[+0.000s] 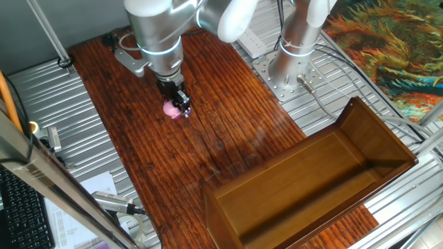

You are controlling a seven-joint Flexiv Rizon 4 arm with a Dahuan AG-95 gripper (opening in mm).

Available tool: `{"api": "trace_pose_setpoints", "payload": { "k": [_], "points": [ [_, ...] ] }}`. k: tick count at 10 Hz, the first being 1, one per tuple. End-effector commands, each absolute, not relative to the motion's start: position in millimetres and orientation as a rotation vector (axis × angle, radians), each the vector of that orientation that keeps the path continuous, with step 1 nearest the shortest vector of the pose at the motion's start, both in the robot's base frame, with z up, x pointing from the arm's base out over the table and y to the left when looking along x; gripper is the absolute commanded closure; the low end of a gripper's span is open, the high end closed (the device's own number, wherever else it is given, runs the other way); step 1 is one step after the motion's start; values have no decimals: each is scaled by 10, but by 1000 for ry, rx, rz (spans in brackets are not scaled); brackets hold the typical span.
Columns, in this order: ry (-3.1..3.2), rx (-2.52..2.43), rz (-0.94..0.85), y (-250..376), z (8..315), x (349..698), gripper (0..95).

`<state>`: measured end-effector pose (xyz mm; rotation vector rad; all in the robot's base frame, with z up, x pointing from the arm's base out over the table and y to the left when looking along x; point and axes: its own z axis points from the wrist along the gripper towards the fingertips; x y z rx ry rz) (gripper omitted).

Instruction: Take the object down from the shelf

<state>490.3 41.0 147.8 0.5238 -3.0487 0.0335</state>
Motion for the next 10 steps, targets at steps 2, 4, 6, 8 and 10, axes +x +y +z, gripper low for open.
{"api": "trace_pose_setpoints", "payload": {
  "k": [2,4,6,8,10],
  "points": [
    [-3046,197,25,413,1478,4913,950],
    [-3034,195,29,413,1478,4913,950],
    [-3029,210,29,332,1477,4948,950],
    [-3026,254,21,79,1460,5036,950],
    [-3021,296,20,-174,1442,5097,950]
  ]
}}
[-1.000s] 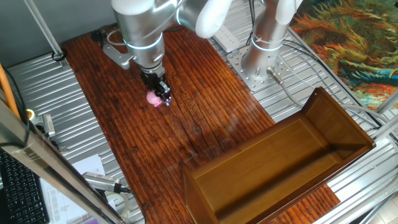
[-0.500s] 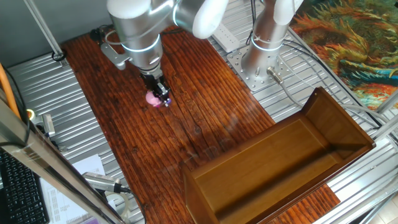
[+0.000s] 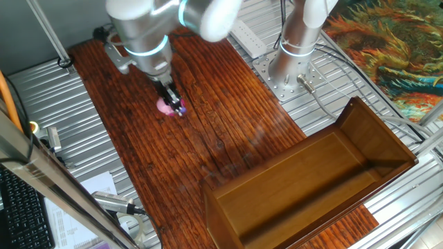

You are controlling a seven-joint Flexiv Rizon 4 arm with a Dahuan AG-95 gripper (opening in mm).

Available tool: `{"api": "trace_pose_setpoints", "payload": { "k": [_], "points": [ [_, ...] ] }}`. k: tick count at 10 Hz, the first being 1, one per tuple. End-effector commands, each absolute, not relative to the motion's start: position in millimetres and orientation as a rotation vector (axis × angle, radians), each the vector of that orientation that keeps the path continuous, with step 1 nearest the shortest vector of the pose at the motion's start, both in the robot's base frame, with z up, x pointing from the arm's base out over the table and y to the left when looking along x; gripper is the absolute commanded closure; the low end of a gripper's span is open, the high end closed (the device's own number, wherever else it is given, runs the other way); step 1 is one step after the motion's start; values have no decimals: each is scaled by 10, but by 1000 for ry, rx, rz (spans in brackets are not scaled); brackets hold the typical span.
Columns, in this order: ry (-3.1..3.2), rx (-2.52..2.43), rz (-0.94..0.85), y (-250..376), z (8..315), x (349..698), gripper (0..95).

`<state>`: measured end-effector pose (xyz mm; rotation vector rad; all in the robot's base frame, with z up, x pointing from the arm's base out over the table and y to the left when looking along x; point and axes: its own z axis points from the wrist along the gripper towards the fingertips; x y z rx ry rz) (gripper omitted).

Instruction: Take the object down from the shelf

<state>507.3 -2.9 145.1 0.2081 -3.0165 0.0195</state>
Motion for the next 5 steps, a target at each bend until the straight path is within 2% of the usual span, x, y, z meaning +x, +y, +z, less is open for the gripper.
{"api": "trace_pose_setpoints", "payload": {
  "k": [1,5],
  "points": [
    [-3018,327,16,-341,1417,5123,950],
    [-3020,330,23,-722,1411,5137,950]
  ]
}}
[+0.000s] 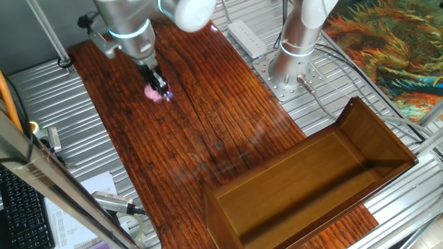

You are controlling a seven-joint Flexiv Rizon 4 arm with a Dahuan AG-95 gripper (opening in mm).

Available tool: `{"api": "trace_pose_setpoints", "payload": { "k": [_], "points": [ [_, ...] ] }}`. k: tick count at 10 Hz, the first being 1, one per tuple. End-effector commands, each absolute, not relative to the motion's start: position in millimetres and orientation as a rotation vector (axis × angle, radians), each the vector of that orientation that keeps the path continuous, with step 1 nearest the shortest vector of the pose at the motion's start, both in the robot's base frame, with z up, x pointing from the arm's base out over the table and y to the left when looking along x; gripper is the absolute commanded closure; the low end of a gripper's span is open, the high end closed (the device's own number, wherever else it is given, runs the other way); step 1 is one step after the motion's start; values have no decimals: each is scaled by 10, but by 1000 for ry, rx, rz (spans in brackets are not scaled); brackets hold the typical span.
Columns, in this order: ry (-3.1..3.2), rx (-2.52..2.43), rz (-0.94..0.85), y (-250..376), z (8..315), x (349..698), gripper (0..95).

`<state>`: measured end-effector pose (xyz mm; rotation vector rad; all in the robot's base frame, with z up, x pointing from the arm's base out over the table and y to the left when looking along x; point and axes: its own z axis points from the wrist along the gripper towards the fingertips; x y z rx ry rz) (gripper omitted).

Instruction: Take the object down from the shelf

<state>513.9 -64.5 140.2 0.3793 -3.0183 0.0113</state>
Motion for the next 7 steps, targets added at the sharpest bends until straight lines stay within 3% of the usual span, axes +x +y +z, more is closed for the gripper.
{"api": "trace_pose_setpoints", "payload": {
  "k": [1,7],
  "points": [
    [-3026,302,24,-787,1394,5129,950],
    [-3041,230,-11,-1038,1295,5103,950]
  ]
}}
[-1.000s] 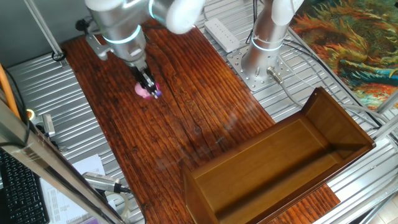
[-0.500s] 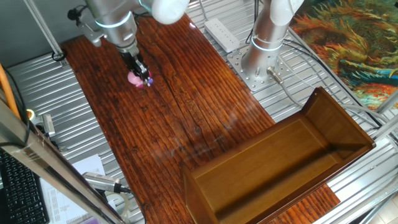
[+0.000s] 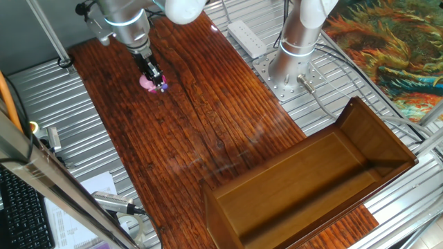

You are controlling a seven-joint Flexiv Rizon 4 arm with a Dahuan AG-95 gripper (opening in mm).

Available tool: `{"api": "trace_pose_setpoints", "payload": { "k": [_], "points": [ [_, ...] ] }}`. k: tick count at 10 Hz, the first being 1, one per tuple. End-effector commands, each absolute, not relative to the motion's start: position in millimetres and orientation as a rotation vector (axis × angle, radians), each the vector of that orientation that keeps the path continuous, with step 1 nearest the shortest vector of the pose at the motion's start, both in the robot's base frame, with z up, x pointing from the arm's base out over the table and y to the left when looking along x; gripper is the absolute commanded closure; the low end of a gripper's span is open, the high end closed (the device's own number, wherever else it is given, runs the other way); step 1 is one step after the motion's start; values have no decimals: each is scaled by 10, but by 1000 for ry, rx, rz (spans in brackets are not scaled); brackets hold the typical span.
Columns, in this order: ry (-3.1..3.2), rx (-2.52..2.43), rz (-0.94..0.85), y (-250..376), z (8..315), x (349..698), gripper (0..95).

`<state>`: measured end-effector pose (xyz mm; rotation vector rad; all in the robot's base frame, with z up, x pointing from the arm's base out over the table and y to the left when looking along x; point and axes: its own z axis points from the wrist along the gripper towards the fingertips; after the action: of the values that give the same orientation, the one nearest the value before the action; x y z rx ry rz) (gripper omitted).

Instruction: Take the object down from the shelf

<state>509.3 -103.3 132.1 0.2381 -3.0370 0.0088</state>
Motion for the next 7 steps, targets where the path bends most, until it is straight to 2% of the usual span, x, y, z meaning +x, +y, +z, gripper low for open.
{"api": "trace_pose_setpoints", "payload": {
  "k": [1,7],
  "points": [
    [-3043,224,-40,-1038,1294,5103,950],
    [-3051,184,-34,-1041,1088,5086,950]
  ]
}}
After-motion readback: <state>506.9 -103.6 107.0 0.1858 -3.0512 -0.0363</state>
